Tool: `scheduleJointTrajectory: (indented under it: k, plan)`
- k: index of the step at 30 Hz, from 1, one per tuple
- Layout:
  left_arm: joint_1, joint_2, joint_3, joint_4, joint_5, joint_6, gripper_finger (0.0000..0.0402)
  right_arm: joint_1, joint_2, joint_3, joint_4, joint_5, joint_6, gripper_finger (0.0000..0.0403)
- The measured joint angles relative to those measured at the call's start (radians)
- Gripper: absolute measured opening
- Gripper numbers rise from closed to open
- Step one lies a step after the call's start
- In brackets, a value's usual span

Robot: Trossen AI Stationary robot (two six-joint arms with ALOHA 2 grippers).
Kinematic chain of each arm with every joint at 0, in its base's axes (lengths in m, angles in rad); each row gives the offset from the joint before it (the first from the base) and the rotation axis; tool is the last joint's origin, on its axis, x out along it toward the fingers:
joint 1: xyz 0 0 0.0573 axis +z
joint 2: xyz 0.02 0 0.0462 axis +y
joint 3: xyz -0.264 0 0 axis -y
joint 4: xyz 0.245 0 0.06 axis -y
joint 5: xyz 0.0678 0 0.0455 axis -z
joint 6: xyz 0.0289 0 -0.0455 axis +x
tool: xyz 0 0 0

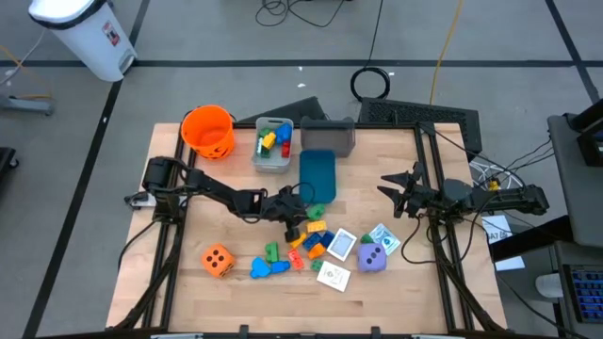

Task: Pick & Place Toys
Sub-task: Put the green 2 stud gamepiece into the white bin

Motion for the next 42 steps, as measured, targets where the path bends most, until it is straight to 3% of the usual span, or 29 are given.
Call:
scheduleJointTrajectory:
  k: [6, 11, 31, 42]
  plan:
    - [0.0, 0.0, 0.0, 0.001, 0.044, 0.026, 0.0007, 0.0, 0.0, 0.0, 0.0, 0.0, 0.0, 0.0169]
    - [0.0, 0.0, 0.0, 0.002, 0.048, 0.027, 0.0019, 0.0, 0.0, 0.0, 0.0, 0.0, 0.0, 0.0169]
    - [-0.005, -0.015, 0.0, 0.057, 0.098, 0.029, 0.0007, 0.0, 0.0, 0.0, 0.0, 0.0, 0.0, 0.0169]
    - [-0.015, -0.193, -0.001, -0.004, 0.091, 0.122, 0.0008, 0.0, 0.0, 0.0, 0.0, 0.0, 0.0, 0.0169]
